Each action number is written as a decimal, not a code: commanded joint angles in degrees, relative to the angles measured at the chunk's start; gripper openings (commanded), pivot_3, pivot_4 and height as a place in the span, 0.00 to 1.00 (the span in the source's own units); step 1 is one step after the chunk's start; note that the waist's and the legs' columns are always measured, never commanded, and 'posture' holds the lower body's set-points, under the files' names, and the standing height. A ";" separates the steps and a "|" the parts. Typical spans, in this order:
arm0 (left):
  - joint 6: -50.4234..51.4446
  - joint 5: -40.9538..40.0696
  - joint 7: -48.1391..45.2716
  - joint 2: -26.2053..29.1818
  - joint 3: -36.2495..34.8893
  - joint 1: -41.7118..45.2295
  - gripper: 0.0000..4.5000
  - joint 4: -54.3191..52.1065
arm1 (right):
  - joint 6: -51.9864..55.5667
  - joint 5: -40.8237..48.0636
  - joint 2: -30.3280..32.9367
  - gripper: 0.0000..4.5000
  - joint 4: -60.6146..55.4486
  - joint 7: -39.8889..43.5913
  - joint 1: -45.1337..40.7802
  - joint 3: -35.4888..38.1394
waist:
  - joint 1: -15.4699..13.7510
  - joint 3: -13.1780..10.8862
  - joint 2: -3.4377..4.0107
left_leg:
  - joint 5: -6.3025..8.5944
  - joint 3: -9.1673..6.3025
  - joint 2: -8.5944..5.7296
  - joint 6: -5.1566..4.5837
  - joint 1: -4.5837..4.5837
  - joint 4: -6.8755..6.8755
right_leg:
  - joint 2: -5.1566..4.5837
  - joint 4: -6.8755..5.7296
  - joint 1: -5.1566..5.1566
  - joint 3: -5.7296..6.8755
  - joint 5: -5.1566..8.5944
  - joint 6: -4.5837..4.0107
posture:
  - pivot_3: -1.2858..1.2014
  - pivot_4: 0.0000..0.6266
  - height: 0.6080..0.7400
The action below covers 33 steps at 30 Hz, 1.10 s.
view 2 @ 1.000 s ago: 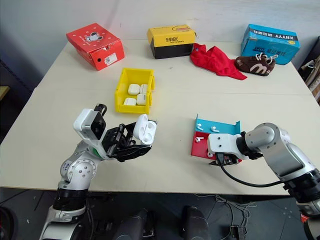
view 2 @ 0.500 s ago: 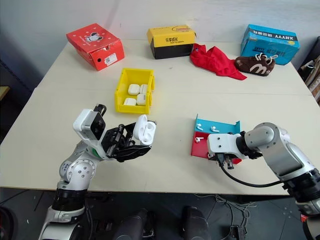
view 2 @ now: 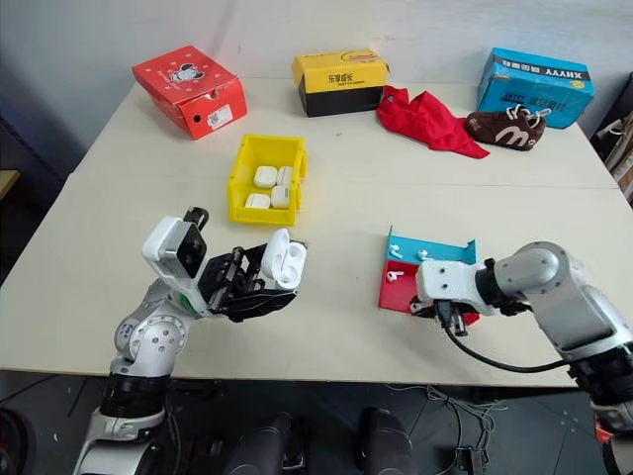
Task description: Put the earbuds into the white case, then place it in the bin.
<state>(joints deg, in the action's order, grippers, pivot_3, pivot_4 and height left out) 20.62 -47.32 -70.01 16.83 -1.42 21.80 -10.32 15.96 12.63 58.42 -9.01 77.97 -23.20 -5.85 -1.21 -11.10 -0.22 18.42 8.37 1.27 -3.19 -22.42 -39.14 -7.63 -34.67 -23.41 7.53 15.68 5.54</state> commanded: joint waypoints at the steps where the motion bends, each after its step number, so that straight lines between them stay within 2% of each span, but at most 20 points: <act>1: 1.11 -2.84 -1.21 0.56 -1.27 1.59 0.62 0.05 | 8.08 16.86 -1.38 0.10 -6.82 0.93 1.94 12.02 | -0.07 0.00 0.00 | 0.00 0.00 0.01 0.00 0.00 0.00 | -0.01 0.00 0.01 0.00 0.00 0.00 | 0.52 0.24 1.00; 3: 2.47 -4.43 -0.91 0.38 -2.02 2.85 0.62 0.76 | 14.11 28.75 -4.74 0.10 -10.68 -2.01 3.43 18.25 | -0.11 0.00 0.00 | 0.00 -0.06 0.05 0.00 0.01 0.00 | 0.00 0.00 0.03 0.01 0.00 -0.01 | 0.52 0.24 1.00; 5: 3.89 -6.70 -0.23 -0.43 -3.07 4.36 0.62 1.71 | 19.88 40.19 -9.94 0.10 -14.05 -10.91 2.77 22.48 | -0.10 0.00 -0.01 | 0.00 -0.10 0.08 0.00 0.02 0.00 | 0.00 0.00 0.08 0.03 0.00 -0.01 | 0.52 0.24 1.00; 8: 5.66 -8.67 1.16 -1.82 -3.97 6.44 0.62 3.30 | 24.33 54.20 -18.00 0.10 -17.46 -26.72 -0.13 23.83 | 0.13 0.00 -0.01 | 0.01 -0.10 0.08 0.01 0.03 -0.01 | -0.05 -0.03 0.06 -0.01 0.00 -0.02 | 0.52 0.24 1.00; 10: 6.06 -8.35 0.80 -2.10 -3.45 7.33 0.62 4.07 | 23.51 57.58 -23.32 0.10 -20.01 -32.99 -1.72 22.50 | 0.45 0.00 -0.01 | 0.01 -0.09 0.10 0.04 0.04 -0.01 | -0.04 -0.09 0.05 -0.02 0.00 -0.05 | 0.52 0.24 1.00; 14: 6.95 -7.98 0.60 -3.01 -2.82 9.40 0.62 5.46 | 18.91 54.79 -32.95 0.10 -22.85 -40.10 -6.23 17.92 | 0.81 0.00 -0.01 | 0.01 -0.03 0.07 0.10 -0.01 0.02 | 0.04 -0.30 -0.08 -0.03 0.03 -0.11 | 0.52 0.24 1.00; 17: 7.51 -7.81 0.41 -3.57 -2.19 10.51 0.62 6.10 | 16.24 51.35 -37.24 0.10 -22.88 -41.18 -8.93 14.49 | 1.13 0.00 -0.01 | -0.03 0.01 0.01 0.04 -0.04 0.02 | 0.12 -0.43 -0.10 -0.03 0.03 -0.10 | 0.52 0.24 1.00; 25: 7.71 -7.02 1.20 -5.70 -1.20 11.01 0.62 5.81 | 13.24 46.50 -40.88 0.10 -21.68 -39.13 -7.61 8.70 | 1.32 0.00 -0.01 | 0.02 0.00 -0.12 -0.10 -0.05 0.02 | 0.18 -0.49 -0.10 -0.01 0.02 -0.09 | 0.52 0.24 1.00; 33: 7.72 -6.89 2.40 -6.85 -0.98 10.01 0.62 4.55 | 11.70 43.98 -40.91 0.10 -20.32 -36.25 -4.56 7.65 | 1.38 0.00 -0.01 | 0.01 -0.01 -0.12 -0.12 -0.05 0.02 | 0.16 -0.46 -0.10 -0.02 0.02 -0.07 | 0.52 0.24 1.00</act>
<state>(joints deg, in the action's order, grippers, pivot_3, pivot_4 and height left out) 28.68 -53.79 -68.03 10.20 -2.22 31.85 -3.68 28.63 56.82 17.45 -28.86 40.69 -28.04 1.94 0.17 -11.11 -0.24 18.43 8.36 1.15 -3.31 -22.47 -39.11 -7.48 -35.12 -23.51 7.50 15.69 5.47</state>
